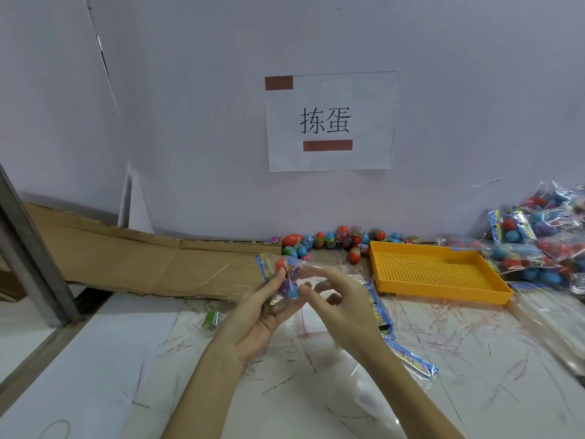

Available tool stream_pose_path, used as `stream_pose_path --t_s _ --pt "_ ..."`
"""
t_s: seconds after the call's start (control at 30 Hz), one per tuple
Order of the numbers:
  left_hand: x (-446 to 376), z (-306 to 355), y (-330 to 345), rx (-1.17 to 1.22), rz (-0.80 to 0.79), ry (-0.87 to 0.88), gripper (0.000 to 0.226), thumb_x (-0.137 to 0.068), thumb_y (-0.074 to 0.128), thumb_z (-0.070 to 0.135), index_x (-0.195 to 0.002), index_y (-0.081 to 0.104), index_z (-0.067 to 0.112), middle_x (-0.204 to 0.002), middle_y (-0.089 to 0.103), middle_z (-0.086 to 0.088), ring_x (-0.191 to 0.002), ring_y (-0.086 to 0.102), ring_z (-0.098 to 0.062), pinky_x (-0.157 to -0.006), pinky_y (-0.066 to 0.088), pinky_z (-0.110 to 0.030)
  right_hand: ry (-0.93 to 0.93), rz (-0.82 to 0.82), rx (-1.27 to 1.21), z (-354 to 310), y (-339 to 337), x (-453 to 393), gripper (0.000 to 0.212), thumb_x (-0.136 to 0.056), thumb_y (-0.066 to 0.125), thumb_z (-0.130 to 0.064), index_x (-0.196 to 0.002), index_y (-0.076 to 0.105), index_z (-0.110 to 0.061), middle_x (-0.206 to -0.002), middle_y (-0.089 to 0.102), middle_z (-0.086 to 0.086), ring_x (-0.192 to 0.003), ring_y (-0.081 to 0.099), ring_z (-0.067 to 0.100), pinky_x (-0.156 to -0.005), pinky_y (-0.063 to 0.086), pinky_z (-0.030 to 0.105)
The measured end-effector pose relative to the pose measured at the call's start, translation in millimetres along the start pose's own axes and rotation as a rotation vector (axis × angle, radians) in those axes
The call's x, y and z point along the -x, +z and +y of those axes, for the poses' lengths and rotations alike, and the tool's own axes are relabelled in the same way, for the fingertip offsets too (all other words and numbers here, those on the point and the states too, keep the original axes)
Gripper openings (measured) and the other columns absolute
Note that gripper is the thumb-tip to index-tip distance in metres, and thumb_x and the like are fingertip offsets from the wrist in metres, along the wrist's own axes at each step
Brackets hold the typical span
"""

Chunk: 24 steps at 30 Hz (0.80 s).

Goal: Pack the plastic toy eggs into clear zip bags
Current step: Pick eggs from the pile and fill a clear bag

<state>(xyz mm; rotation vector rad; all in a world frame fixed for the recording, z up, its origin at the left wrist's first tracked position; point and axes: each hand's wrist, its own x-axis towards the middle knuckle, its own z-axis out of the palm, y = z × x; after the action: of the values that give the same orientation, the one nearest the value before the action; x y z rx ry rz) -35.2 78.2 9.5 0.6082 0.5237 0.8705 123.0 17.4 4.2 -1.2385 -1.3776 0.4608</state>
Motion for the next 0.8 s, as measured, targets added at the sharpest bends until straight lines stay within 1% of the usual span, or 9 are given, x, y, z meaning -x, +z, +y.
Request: stream_pose_path --t_s 0.1,0.2,0.3,0.37,0.43,0.5,0.57,0.67,0.8 --pt "-0.3 0.3 0.7 -0.195 0.044 0.077 0.048 -0.087 0.078 0.027 -0.131 0.069 0.007 -0.124 0.074 -0.015 -0.116 0.071 -0.034 -0.085 0.063 -0.047 -0.005 -0.017 0.024 -1.2 -3.7 -2.3 0.039 -0.095 0.071 -0.017 -0.111 0.068 -0.052 -0.104 0.072 -0.027 -0.091 0.065 0.003 -0.063 0.05 0.015" --pt "2.5 4.5 -1.9 -0.725 0.162 0.373 0.065 -0.071 0.084 0.052 -0.13 0.064 0.033 -0.114 0.077 0.012 -0.11 0.073 -0.011 -0.08 0.061 -0.029 -0.016 -0.015 0.094 1.8 -11.8 -6.2 0.026 -0.097 0.068 -0.019 -0.11 0.076 -0.04 -0.096 0.075 -0.025 -0.09 0.067 0.005 -0.062 0.047 0.015" --pt "4.9 11.1 -11.3 -1.11 0.112 0.632 0.083 -0.073 0.087 0.053 -0.143 0.043 0.054 -0.135 0.055 0.036 -0.127 0.05 0.013 -0.09 0.047 -0.014 -0.048 -0.094 0.294 4.9 -20.5 -6.8 0.027 -0.095 0.068 -0.014 -0.102 0.077 -0.038 -0.092 0.07 -0.03 -0.095 0.06 0.001 -0.069 0.041 0.015" --pt "5.5 9.2 -14.9 -1.255 -0.021 0.599 0.093 -0.072 0.091 0.054 -0.148 0.037 0.056 -0.146 0.045 0.038 -0.134 0.04 0.015 -0.097 0.04 -0.014 -0.14 -0.185 0.434 4.1 -22.8 -4.8 0.026 -0.094 0.065 -0.014 -0.096 0.076 -0.038 -0.09 0.064 -0.034 -0.1 0.052 -0.002 -0.075 0.035 0.012" --pt "3.9 2.6 -15.6 -1.277 -0.154 0.457 0.091 -0.071 0.094 0.046 -0.145 0.042 0.057 -0.14 0.056 0.03 -0.131 0.053 0.002 -0.099 0.05 -0.023 -0.245 -0.245 0.446 0.1 -19.8 -1.0 0.025 -0.09 0.059 -0.019 -0.094 0.075 -0.037 -0.093 0.063 -0.029 -0.1 0.051 0.0 -0.077 0.036 0.01" --pt "1.3 -3.9 -14.4 -1.241 -0.226 0.356 0.086 -0.074 0.094 0.025 -0.142 0.049 0.053 -0.117 0.071 0.016 -0.102 0.071 -0.01 -0.087 0.061 -0.03 -0.324 -0.277 0.424 -5.0 -14.5 3.2 0.025 -0.088 0.054 -0.023 -0.095 0.075 -0.034 -0.098 0.062 -0.023 -0.1 0.051 0.002 -0.08 0.039 0.011" --pt "-1.4 -8.6 -13.5 -1.31 -0.18 0.367 0.074 -0.078 0.09 0.016 -0.133 0.057 0.051 -0.101 0.074 0.01 -0.085 0.073 -0.011 -0.079 0.062 -0.029 -0.359 -0.302 0.436 -9.7 -11.5 6.5 0.025 -0.089 0.053 -0.024 -0.099 0.074 -0.032 -0.101 0.062 -0.02 -0.098 0.052 0.005 -0.079 0.044 0.016" --pt "-2.1 -5.9 -13.8 -1.408 -0.007 0.455 0.049 -0.078 0.091 0.028 -0.116 0.065 0.045 -0.084 0.071 0.015 -0.074 0.068 -0.005 -0.07 0.06 -0.021 -0.387 -0.243 0.408 -17.9 -11.6 9.5 0.032 -0.095 0.052 -0.026 -0.123 0.064 -0.034 -0.098 0.067 -0.021 -0.086 0.06 0.004 -0.068 0.045 0.012" --pt "-1.7 3.2 -19.4 -1.362 0.131 0.477 0.063 -0.063 0.085 0.056 -0.119 0.063 0.036 -0.083 0.073 0.018 -0.078 0.068 0.005 -0.064 0.055 -0.013 -0.404 0.0 0.294 -23.3 -9.9 -5.5 0.038 -0.098 0.052 -0.02 -0.134 0.053 -0.028 -0.098 0.074 -0.019 -0.072 0.072 0.009 -0.054 0.056 0.023"
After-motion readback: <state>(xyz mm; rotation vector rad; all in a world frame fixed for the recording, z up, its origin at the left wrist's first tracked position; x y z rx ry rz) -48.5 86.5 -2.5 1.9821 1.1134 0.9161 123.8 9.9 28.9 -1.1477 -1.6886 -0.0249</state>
